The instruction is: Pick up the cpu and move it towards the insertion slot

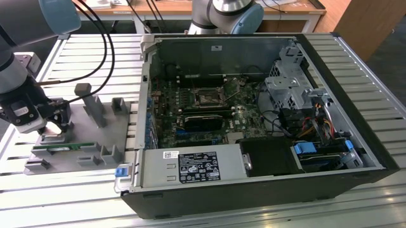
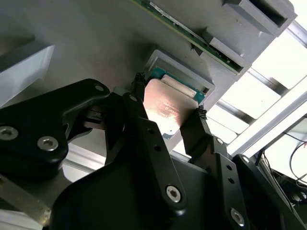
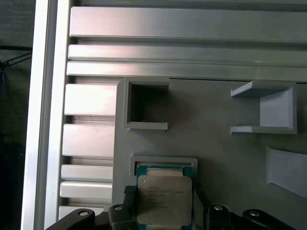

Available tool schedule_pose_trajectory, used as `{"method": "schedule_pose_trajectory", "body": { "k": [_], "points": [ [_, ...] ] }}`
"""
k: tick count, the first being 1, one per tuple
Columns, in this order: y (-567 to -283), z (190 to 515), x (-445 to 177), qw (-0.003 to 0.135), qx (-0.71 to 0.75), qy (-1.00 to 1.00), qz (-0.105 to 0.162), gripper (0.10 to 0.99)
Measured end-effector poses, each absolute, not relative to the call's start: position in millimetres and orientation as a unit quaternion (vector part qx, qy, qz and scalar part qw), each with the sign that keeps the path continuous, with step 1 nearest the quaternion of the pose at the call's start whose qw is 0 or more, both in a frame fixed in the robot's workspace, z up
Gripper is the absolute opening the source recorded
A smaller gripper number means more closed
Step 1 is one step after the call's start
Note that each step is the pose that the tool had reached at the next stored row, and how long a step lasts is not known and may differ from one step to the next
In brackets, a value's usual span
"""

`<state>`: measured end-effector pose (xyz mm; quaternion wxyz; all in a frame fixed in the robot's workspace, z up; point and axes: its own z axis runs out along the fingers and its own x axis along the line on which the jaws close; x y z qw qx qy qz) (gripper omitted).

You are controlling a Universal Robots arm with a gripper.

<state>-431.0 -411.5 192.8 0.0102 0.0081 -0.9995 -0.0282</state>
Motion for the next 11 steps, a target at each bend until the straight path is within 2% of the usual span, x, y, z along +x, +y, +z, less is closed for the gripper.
{"method": "schedule_pose_trajectory", "body": {
  "k": [11],
  "points": [
    [-411.5, 196.2, -431.1, 0.01, 0.008, -1.0, -0.028, 0.545]
  ]
}}
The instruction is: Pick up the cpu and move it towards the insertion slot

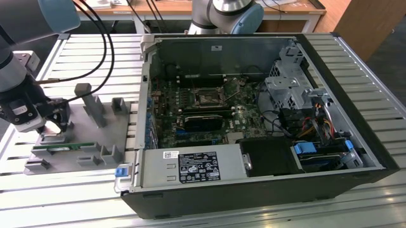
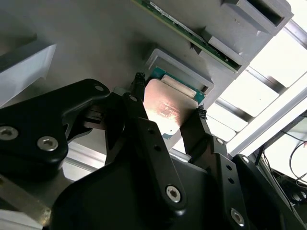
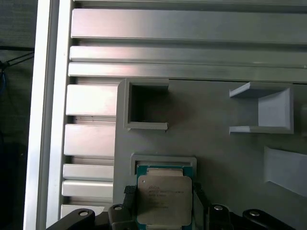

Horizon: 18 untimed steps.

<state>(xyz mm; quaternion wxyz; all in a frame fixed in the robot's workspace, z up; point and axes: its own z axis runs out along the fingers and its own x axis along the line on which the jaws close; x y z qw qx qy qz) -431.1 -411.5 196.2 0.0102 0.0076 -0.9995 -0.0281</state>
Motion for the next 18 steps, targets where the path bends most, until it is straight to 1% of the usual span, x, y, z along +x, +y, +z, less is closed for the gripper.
{"method": "schedule_pose_trajectory", "body": {
  "k": [18],
  "points": [
    [-411.5, 207.8, -431.0, 0.01, 0.007, -1.0, -0.028, 0.545]
  ]
}}
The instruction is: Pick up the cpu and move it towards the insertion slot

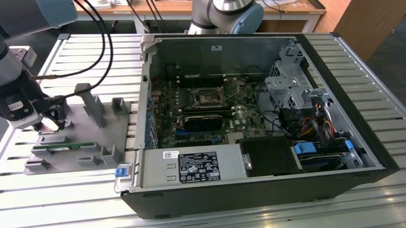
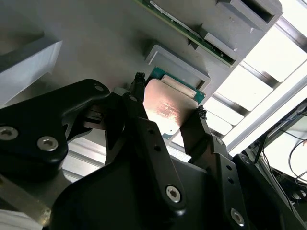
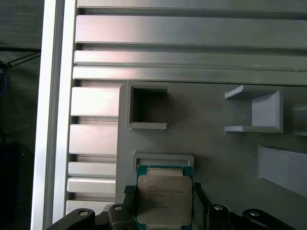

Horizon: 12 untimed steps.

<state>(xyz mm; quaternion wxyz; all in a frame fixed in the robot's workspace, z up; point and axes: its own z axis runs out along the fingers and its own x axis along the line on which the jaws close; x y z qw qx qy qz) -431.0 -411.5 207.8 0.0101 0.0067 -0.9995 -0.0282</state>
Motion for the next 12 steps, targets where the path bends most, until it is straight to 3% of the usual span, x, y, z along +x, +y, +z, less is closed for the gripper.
{"method": "schedule_pose_trajectory", "body": {
  "k": [12],
  "points": [
    [-411.5, 215.5, -431.0, 0.01, 0.006, -1.0, -0.028, 0.545]
  ]
}}
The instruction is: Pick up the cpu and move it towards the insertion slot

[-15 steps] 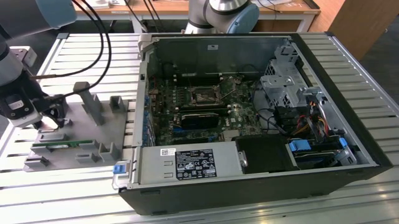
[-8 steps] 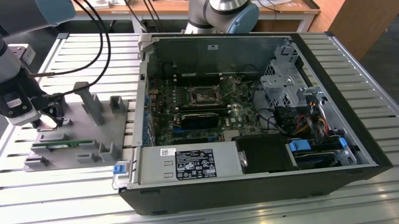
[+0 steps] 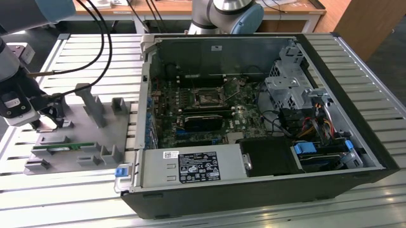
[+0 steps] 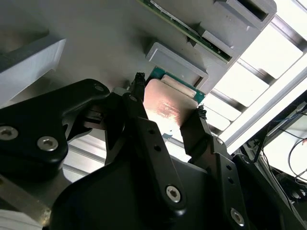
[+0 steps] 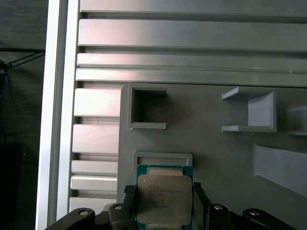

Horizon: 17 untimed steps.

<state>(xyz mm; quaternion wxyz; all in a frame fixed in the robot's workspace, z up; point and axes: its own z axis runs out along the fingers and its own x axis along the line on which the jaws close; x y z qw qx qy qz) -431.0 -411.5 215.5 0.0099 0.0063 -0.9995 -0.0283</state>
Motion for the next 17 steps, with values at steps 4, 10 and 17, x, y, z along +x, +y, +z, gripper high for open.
{"method": "schedule_pose_trajectory", "body": {
  "k": [4, 10, 17],
  "points": [
    [-411.5, 216.7, -431.0, 0.01, 0.006, -1.0, -0.028, 0.545],
    [-411.5, 217.9, -431.0, 0.01, 0.006, -1.0, -0.028, 0.545],
    [-411.5, 220.7, -431.0, 0.01, 0.005, -1.0, -0.028, 0.545]
  ]
}}
